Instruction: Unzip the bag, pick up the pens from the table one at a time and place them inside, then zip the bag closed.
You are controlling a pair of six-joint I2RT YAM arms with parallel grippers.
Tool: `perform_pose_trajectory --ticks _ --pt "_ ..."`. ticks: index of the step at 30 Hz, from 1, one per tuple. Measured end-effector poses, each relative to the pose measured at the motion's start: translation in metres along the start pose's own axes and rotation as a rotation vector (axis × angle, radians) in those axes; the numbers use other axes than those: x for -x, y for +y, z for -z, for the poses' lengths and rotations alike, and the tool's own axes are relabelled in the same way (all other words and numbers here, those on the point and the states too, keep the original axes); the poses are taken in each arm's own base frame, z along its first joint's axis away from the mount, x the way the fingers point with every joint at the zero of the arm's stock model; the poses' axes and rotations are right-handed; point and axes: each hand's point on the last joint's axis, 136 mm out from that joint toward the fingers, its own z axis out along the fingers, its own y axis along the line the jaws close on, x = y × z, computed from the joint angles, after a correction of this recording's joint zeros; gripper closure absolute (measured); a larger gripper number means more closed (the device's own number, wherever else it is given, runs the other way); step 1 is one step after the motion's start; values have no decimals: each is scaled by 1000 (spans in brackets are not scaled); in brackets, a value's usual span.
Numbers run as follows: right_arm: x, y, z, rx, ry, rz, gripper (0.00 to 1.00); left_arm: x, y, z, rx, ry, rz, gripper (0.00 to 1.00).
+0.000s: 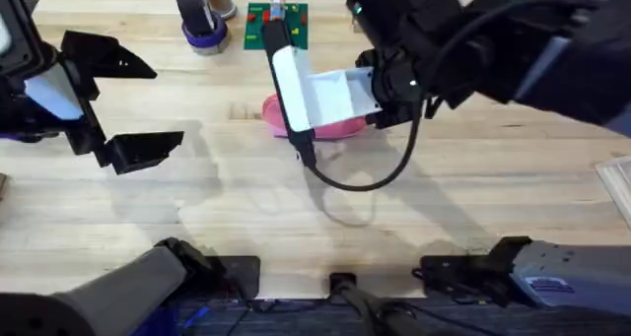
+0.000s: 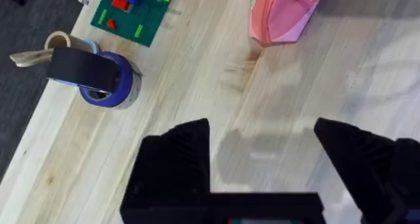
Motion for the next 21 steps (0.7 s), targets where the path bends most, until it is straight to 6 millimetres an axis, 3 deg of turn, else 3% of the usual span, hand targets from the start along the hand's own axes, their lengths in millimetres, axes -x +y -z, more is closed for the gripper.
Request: perform_pose_trajectory --ticks 15,21 --pt "2 -9 -50 37 6 9 970 0 -1 0 -2 -1 2 8" --pt "17 -11 -67 47 -54 3 970 0 -1 0 -2 -1 2 8"
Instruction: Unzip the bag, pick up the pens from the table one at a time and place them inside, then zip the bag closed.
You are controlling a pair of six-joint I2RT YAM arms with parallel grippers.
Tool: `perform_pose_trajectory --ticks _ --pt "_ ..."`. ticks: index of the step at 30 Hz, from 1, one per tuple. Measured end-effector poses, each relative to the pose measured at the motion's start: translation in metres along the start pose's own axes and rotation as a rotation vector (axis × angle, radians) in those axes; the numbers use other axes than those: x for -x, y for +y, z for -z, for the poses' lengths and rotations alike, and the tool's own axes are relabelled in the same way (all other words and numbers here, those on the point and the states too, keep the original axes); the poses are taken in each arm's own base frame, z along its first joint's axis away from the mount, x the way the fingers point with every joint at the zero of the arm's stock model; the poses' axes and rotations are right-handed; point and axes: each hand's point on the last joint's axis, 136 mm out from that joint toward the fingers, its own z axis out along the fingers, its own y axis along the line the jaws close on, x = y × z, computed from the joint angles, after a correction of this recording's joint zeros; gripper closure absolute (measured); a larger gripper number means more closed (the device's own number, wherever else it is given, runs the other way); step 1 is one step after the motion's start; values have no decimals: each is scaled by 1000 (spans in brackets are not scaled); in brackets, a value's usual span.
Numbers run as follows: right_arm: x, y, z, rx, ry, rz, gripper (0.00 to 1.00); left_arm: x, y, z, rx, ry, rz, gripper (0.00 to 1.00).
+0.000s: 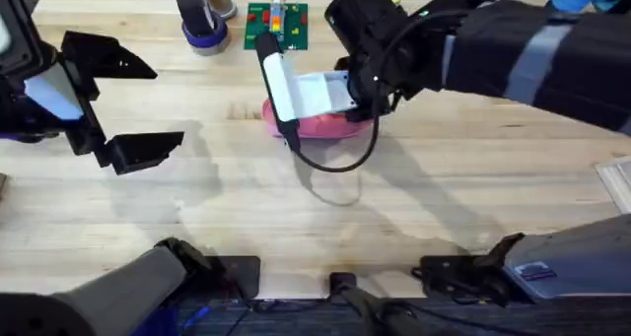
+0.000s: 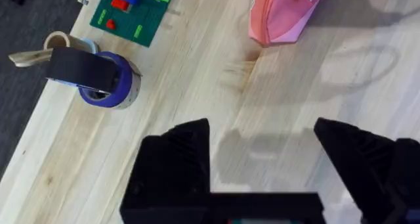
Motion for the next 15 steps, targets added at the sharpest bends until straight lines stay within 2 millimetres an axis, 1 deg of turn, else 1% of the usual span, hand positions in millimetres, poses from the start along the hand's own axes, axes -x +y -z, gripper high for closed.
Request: perform_pose_trajectory --ticks 4,7,8,15 --pt "12 -11 -10 -33 -51 -10 968 0 0 0 0 0 0 8" --pt "19 -12 -18 -30 -81 -26 968 0 0 0 0 0 0 8" --pt "26 -11 -24 -18 -116 -38 968 0 0 0 0 0 0 8" --pt "37 -17 -27 -28 -171 -109 968 0 0 0 0 0 0 8"
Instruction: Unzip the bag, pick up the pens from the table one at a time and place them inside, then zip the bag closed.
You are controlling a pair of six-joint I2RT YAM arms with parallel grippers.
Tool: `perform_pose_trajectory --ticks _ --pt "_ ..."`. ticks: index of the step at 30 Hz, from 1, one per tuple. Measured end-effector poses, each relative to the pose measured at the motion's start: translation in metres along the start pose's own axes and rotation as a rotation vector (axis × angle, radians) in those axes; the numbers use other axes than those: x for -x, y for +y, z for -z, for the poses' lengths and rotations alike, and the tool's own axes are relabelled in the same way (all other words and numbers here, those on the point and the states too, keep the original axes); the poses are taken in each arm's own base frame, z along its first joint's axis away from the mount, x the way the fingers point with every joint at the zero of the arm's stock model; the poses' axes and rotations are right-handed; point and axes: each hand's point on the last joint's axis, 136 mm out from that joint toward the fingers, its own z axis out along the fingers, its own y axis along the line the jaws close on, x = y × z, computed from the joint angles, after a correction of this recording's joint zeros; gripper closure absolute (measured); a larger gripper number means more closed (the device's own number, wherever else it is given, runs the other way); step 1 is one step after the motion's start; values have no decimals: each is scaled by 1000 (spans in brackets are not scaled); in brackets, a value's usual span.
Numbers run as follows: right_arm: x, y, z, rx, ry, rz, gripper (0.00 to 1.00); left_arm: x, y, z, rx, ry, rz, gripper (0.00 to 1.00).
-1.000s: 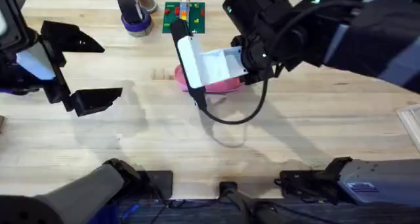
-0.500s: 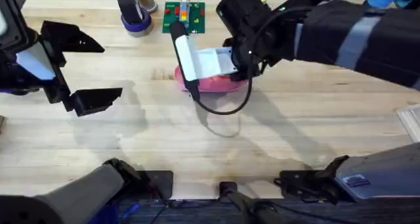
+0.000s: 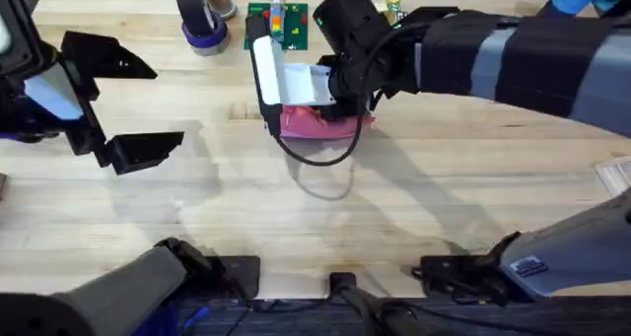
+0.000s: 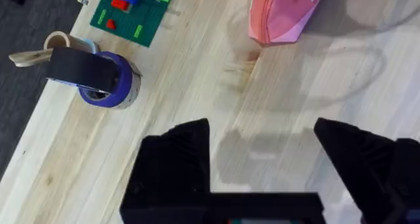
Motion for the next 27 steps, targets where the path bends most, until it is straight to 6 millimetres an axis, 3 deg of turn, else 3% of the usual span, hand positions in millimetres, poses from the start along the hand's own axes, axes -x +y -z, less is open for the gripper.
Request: perform_pose_trajectory --ticks 4,5,10,11,27 --pt "1 0 0 1 -5 -22 935 0 0 0 0 0 0 8" --pt "1 0 0 2 -6 -29 829 0 0 0 0 0 0 8" --pt "1 0 -1 4 -6 -39 92 0 0 0 0 0 0 8" --pt "0 2 -1 11 -4 -40 33 0 0 0 0 0 0 8" --pt "1 1 6 7 -8 -146 5 0 0 0 0 0 0 7"
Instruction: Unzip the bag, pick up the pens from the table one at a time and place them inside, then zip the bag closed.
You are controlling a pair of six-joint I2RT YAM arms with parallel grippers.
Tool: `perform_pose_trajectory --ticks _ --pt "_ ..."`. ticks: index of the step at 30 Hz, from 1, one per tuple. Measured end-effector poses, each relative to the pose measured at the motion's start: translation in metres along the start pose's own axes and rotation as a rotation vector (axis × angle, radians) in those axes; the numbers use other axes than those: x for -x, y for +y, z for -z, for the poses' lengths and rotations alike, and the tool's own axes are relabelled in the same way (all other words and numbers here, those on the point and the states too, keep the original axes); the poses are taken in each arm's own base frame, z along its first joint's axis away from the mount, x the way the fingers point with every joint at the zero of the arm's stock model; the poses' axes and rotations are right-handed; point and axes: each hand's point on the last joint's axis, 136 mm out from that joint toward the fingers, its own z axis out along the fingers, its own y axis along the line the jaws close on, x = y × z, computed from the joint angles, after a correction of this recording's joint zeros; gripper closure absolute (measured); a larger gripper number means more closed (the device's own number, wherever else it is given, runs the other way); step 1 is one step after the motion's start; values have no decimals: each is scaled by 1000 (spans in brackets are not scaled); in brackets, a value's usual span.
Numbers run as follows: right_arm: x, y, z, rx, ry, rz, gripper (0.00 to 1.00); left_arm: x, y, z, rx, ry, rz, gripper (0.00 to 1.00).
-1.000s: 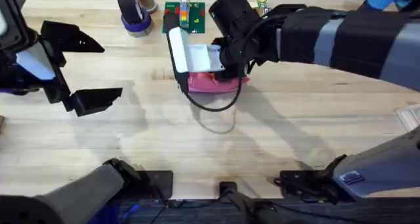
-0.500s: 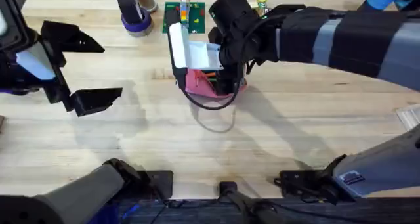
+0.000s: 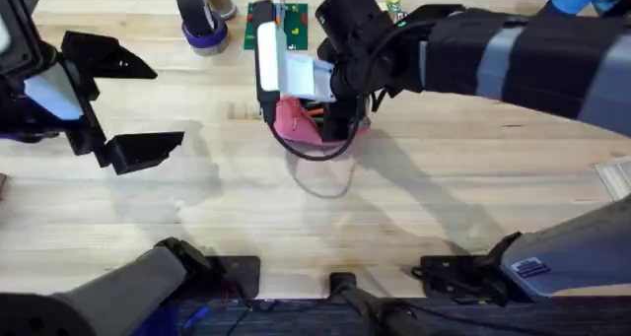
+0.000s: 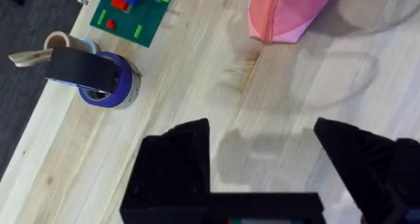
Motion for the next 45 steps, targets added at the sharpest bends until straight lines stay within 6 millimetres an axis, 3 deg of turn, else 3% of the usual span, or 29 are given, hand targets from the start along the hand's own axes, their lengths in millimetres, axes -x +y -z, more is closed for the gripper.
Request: perform_pose_trajectory --ticks 8,17,32,37,45 --pt "12 -16 46 -84 -69 -147 5 11 2 0 16 -61 9 7" --pt "3 -3 85 -58 -65 -446 4 37 -15 -3 -46 -165 -35 8" --pt "3 6 121 -35 -114 -999 4 64 -37 -28 -196 -198 -183 8" --pt "15 10 130 -28 -155 -1034 3 60 -40 -38 -254 -203 -165 8" --pt "45 33 133 44 -185 -1131 4 48 -43 -63 -366 -223 -108 8"
